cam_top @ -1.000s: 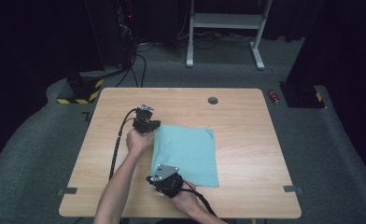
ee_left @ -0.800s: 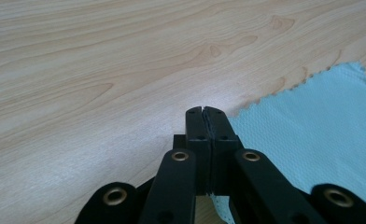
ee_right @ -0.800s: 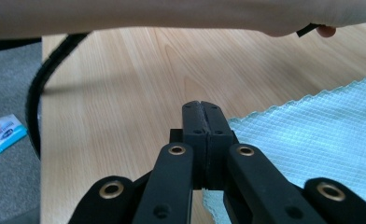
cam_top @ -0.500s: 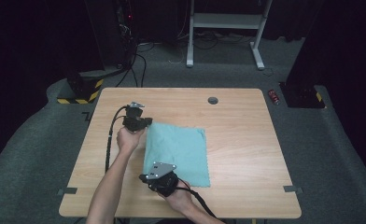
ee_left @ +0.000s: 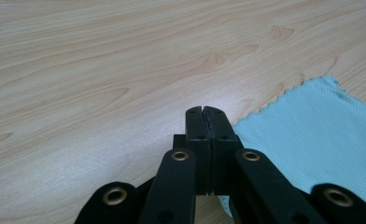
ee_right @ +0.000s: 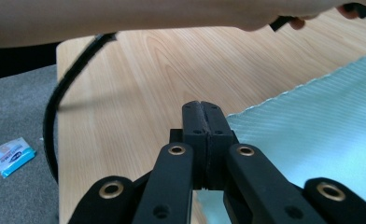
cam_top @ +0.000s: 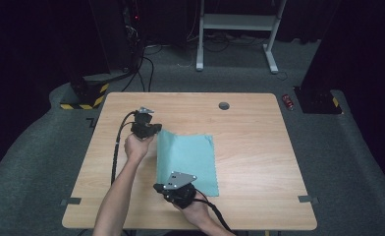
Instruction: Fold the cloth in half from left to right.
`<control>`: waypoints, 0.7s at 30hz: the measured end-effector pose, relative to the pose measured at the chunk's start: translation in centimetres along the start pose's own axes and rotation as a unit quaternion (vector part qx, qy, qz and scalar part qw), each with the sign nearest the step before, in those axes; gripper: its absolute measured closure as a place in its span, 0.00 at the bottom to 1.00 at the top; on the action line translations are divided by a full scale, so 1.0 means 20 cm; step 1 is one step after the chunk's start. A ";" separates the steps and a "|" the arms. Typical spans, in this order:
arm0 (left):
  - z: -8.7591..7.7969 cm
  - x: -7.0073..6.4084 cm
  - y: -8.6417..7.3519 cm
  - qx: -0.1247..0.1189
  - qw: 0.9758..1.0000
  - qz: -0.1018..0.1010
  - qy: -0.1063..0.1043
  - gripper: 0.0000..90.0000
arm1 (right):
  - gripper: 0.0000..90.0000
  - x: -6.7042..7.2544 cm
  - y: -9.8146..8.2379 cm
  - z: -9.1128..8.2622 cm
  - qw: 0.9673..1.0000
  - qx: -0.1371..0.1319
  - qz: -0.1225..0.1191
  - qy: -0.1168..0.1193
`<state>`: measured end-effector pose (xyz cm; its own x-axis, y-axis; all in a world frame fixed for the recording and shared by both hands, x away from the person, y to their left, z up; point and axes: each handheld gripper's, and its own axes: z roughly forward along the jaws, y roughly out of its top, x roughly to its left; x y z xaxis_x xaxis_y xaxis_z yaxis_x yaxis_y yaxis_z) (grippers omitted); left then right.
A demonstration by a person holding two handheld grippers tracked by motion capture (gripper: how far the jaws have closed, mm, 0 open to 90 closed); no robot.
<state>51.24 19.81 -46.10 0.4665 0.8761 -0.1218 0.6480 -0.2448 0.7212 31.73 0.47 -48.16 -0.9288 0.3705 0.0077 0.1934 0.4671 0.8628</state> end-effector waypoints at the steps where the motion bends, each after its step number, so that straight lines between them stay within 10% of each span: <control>1: 0.01 -0.01 0.00 0.000 1.000 0.002 -0.001 0.99 | 1.00 -0.01 -0.01 -0.01 1.000 -0.001 0.002 -0.002; 21: 0.21 -0.17 0.05 0.010 1.000 0.017 -0.020 0.99 | 1.00 -0.11 -0.24 -0.19 0.997 0.035 0.023 -0.068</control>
<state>52.81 14.88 -47.83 0.5125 0.8496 -0.1243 0.6432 -0.2840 0.7111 31.72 -5.68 -50.41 -0.8678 0.4963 -0.0260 0.2614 0.5004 0.8254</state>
